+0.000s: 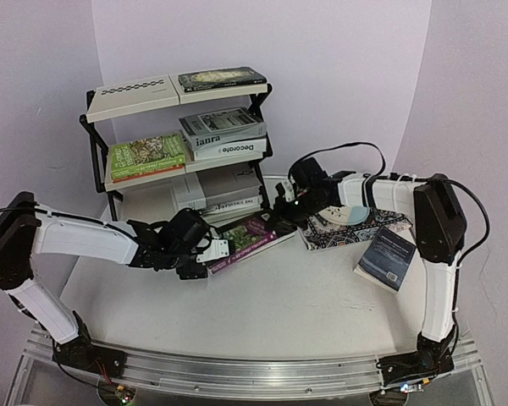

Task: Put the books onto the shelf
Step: Move the book from the book pile, then adjust the book pile.

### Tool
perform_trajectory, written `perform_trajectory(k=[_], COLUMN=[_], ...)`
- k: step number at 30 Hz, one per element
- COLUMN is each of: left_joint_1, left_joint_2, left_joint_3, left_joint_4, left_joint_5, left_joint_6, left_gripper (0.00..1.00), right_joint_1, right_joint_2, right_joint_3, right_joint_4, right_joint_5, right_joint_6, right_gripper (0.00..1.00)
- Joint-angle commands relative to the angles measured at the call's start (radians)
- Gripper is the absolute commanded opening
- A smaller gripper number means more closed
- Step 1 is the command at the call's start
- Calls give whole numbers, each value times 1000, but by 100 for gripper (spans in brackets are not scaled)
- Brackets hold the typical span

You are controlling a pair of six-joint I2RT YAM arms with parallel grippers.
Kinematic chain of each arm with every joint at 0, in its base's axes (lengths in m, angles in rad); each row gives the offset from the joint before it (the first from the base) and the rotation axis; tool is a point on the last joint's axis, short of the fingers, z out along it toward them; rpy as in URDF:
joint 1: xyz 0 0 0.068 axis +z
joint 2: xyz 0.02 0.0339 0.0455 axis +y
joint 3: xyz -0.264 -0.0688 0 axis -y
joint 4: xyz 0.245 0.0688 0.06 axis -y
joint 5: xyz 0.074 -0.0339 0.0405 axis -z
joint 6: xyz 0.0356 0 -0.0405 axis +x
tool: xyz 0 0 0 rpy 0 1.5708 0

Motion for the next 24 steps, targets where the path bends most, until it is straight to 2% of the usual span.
perform_trajectory(k=[1,7,18,24], left_joint_1=[-3,-3,-3,-18], left_joint_2=[67,95,23,-10], left_joint_3=[42,46,48,116], left_joint_4=[287,263,97,-54], left_joint_5=[65,55,-70,-133], left_joint_6=[-93,-100,-159,-220], left_gripper=[91,92,100,100], right_joint_1=[72,72,63,60], right_joint_2=[33,38,16,4], right_joint_3=[-79,-133,-174,-202], right_joint_4=[-61,-41,-36,-22], right_joint_5=[-66,-62,-37,-58], right_joint_6=[9,22,23,34], right_gripper=[0,1,30,38])
